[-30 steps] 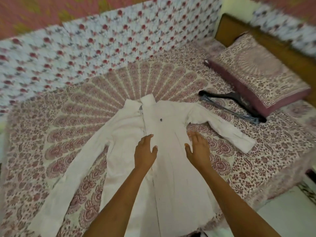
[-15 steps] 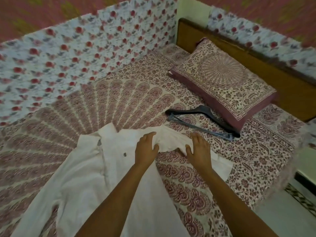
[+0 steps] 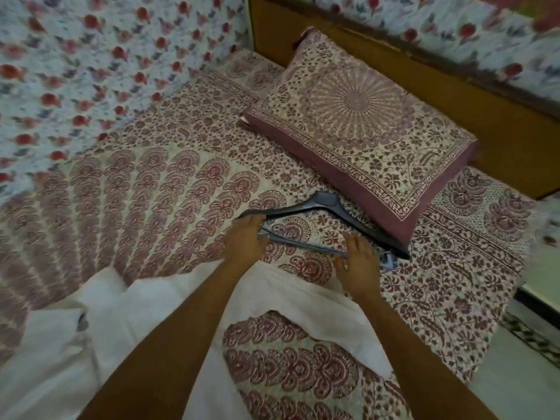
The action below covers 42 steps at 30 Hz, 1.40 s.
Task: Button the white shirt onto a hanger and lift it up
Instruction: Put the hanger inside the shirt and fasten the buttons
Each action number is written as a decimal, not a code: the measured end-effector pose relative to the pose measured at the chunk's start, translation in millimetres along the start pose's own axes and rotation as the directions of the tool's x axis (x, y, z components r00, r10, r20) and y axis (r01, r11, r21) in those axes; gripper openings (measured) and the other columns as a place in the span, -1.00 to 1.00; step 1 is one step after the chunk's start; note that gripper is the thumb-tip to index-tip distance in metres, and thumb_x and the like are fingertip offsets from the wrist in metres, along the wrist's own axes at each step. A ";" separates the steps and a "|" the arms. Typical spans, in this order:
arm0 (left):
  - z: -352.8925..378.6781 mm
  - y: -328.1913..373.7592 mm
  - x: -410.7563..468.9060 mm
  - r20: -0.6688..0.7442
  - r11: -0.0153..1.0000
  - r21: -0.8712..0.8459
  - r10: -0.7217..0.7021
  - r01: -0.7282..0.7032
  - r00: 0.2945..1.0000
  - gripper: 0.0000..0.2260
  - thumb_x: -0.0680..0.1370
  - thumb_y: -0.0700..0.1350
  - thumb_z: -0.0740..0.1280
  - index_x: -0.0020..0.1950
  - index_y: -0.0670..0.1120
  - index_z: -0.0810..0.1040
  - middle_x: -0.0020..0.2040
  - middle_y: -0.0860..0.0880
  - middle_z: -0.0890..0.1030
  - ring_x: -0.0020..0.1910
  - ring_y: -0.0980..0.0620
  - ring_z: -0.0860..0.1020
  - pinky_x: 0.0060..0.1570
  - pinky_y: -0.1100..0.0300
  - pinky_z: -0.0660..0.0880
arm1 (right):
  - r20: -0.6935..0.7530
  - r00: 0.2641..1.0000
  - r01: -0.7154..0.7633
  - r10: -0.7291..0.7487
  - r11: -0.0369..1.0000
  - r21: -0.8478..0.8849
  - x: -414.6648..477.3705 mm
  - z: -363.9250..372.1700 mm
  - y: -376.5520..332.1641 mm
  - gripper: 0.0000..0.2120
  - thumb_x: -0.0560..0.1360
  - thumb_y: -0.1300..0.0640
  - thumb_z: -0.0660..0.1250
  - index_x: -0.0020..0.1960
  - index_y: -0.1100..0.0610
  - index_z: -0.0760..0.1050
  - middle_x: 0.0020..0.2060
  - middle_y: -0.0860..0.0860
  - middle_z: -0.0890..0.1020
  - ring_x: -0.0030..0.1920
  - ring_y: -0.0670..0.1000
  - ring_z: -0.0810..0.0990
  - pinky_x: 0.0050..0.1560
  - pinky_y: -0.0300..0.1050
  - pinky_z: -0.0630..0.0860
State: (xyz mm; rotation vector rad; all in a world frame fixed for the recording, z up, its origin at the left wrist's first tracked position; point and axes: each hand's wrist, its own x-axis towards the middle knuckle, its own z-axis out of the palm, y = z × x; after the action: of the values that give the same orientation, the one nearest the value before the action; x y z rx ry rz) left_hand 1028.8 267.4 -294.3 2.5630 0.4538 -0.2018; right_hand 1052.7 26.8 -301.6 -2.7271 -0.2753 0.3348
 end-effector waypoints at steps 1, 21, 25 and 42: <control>3.8 -3.0 11.2 0.007 0.999 0.034 0.013 -0.013 1.000 -0.57 0.50 -0.11 0.30 0.37 -0.10 0.36 0.27 -0.17 0.47 0.20 -0.19 0.47 0.17 -0.05 0.45 | 0.010 1.000 -0.008 0.008 1.000 -0.017 6.8 1.6 4.0 -0.49 0.49 0.16 0.27 0.40 0.25 0.26 0.35 0.25 0.37 0.34 0.26 0.33 0.33 0.16 0.21; 48.4 -16.8 78.6 -0.053 0.878 0.478 0.047 -0.016 0.997 -0.65 0.55 -0.19 0.19 0.33 0.01 0.40 0.19 -0.10 0.53 0.19 -0.16 0.43 0.32 -0.08 0.14 | -0.099 0.989 -0.137 0.113 0.950 -0.281 79.8 32.7 49.0 -0.73 0.45 0.20 0.28 0.12 0.28 0.49 0.03 0.27 0.55 0.02 0.28 0.50 0.05 0.07 0.38; 9.7 -56.5 18.3 -0.186 0.901 0.403 -0.092 0.161 0.978 -0.67 0.55 -0.18 0.17 0.29 0.02 0.44 0.16 -0.10 0.55 0.19 -0.15 0.43 0.31 -0.05 0.13 | -0.002 0.999 0.033 -0.035 0.969 -0.246 57.1 37.8 -1.8 -0.75 0.38 0.27 0.39 0.04 0.30 0.52 -0.10 0.28 0.55 -0.30 0.27 0.54 -0.25 0.07 0.48; -89.3 -275.7 -251.0 -0.481 0.795 0.030 -0.520 0.606 0.706 -0.72 0.55 -0.03 0.28 0.26 0.04 0.51 0.08 -0.11 0.62 0.11 -0.13 0.51 0.28 0.05 0.07 | 0.072 0.877 0.460 -0.474 0.874 0.158 -161.0 174.3 -259.9 -0.83 0.42 0.18 0.39 -0.02 0.23 0.57 -0.15 0.21 0.59 -0.34 0.25 0.57 -0.34 0.01 0.50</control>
State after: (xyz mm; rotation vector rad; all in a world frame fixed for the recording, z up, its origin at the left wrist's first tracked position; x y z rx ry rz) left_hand 701.1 466.3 -290.9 2.5572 1.4798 0.1611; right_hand 815.0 285.1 -326.0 -2.4071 -0.8911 0.3460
